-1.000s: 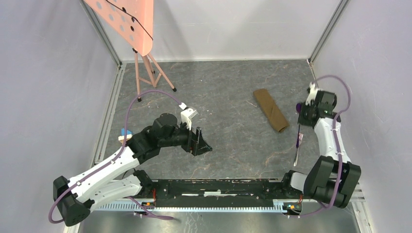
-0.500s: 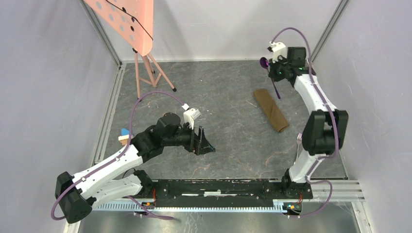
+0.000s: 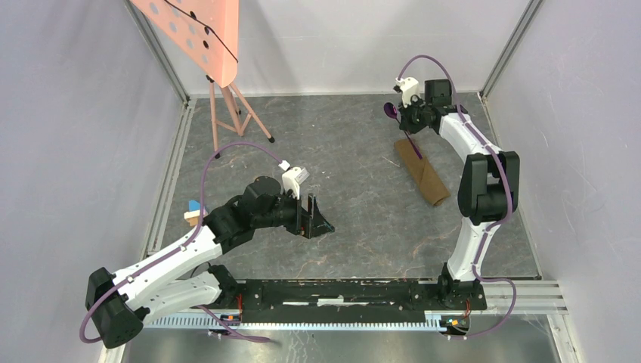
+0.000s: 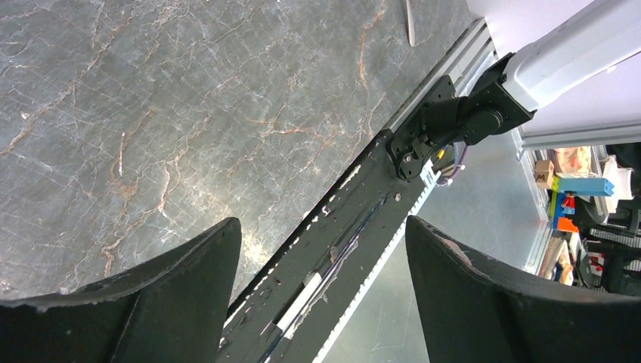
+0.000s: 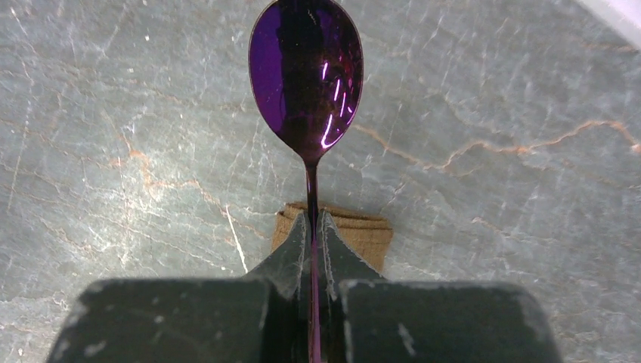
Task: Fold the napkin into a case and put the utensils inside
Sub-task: Insert the spoon into the folded napkin.
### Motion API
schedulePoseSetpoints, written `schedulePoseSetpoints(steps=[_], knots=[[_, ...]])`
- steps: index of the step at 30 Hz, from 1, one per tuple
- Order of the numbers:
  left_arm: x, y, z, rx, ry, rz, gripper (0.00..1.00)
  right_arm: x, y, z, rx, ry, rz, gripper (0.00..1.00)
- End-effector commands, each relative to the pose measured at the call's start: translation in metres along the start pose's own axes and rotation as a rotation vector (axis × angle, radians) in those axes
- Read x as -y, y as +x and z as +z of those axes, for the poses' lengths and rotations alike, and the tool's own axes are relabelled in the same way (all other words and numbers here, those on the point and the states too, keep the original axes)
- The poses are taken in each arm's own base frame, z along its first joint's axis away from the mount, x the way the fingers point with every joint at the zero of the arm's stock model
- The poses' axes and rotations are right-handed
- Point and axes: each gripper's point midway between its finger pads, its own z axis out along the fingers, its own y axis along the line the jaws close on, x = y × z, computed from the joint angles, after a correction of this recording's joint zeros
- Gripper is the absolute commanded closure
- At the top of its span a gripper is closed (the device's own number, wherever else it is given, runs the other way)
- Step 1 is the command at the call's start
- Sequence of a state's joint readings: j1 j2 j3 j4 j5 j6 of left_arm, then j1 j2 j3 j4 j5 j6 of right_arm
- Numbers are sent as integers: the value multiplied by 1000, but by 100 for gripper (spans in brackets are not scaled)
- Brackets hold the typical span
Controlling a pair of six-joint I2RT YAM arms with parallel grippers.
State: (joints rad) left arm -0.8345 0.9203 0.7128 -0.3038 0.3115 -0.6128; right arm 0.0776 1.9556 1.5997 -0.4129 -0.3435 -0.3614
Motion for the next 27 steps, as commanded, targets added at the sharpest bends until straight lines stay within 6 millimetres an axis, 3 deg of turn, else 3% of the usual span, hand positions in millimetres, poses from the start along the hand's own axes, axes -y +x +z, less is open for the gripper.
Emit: schedulePoseSetpoints(steps=[1,12,27], knots=[[7,-13,-2,50,13,-10,14,-4,1,-1,43,-14,-38,100],[5,-12,-5,52,7,1,14,-9,23,1,25,-7,-37,100],[6,-9,-1,40,28,0,14,-1,45,-18,-15,36,-4,100]])
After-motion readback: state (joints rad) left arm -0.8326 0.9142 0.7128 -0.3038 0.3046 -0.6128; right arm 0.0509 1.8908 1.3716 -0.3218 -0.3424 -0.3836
